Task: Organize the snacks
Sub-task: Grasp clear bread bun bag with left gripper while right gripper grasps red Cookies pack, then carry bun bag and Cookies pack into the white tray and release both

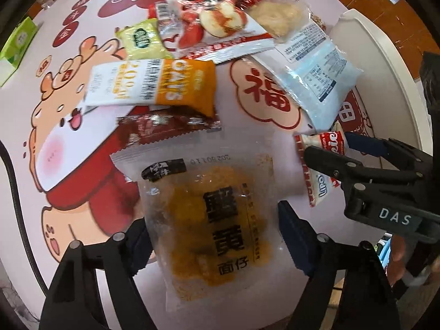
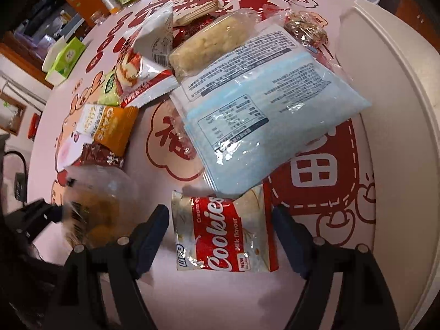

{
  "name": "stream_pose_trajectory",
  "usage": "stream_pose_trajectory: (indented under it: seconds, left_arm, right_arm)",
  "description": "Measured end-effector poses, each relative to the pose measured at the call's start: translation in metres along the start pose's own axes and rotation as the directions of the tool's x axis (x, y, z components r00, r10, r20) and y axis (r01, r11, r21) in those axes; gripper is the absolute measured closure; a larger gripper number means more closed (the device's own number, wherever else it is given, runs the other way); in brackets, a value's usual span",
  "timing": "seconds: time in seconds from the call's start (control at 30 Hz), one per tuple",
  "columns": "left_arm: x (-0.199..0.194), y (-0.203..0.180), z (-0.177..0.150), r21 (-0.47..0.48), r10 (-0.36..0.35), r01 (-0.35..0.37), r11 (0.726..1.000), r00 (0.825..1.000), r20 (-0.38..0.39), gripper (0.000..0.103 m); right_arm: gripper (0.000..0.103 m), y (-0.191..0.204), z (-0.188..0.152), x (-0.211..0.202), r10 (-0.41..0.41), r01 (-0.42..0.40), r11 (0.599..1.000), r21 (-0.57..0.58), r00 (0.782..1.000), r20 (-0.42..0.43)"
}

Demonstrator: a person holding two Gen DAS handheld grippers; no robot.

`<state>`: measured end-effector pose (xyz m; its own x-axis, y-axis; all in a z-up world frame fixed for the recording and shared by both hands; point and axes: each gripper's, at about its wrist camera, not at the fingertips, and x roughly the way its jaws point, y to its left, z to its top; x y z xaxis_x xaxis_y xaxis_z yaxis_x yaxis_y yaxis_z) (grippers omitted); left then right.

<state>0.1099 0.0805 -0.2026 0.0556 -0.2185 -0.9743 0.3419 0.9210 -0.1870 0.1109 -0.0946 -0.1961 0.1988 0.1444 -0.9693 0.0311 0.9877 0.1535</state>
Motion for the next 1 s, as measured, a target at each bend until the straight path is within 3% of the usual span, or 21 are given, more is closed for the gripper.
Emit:
stream_pose_trajectory:
  seconds: [0.1, 0.17, 0.33, 0.4, 0.47, 0.53, 0.67, 1.0]
  left_arm:
    - [-0.007, 0.011, -0.002, 0.002, 0.012, -0.012, 1.0, 1.0, 0.002, 0.028]
    - [-0.011, 0.021, -0.004, -0.001, 0.017, -0.017, 1.0, 1.0, 0.004, 0.029]
    - [-0.011, 0.039, -0.006, 0.001, 0.014, -0.015, 1.0, 1.0, 0.013, 0.034]
    - [-0.014, 0.04, -0.009, 0.015, 0.029, -0.029, 0.999, 0.999, 0.024, 0.036]
    - [-0.016, 0.033, -0.012, 0.028, 0.04, -0.041, 0.999, 0.999, 0.037, 0.041]
    - [-0.022, 0.024, -0.014, 0.046, 0.06, -0.063, 0.997, 0.997, 0.056, 0.042]
    - [-0.045, 0.009, -0.013, 0.072, 0.079, -0.087, 0.994, 0.991, 0.105, 0.043]
    - [-0.117, -0.061, 0.001, 0.142, 0.086, -0.13, 0.981, 0.955, 0.283, 0.043]
  right_arm:
    - [0.022, 0.007, -0.003, 0.002, -0.028, 0.028, 0.999, -0.046, 1.0, 0.004]
    - [0.014, 0.014, -0.006, 0.005, -0.047, 0.046, 0.995, -0.088, 0.999, -0.006]
    - [0.013, 0.031, -0.013, 0.011, -0.129, 0.129, 0.98, -0.151, 0.992, 0.011]
    - [0.02, 0.031, -0.014, 0.009, -0.135, 0.136, 0.982, -0.133, 0.991, 0.018]
    - [0.046, 0.034, -0.014, 0.005, -0.127, 0.129, 0.984, -0.12, 0.992, 0.026]
    - [0.05, 0.027, -0.014, -0.001, -0.087, 0.088, 0.993, -0.082, 0.996, 0.012]
    - [0.051, 0.015, -0.016, -0.018, -0.039, 0.039, 0.999, -0.014, 0.999, 0.018]
    - [0.051, -0.03, -0.026, -0.122, 0.018, -0.015, 1.0, -0.018, 0.986, 0.166]
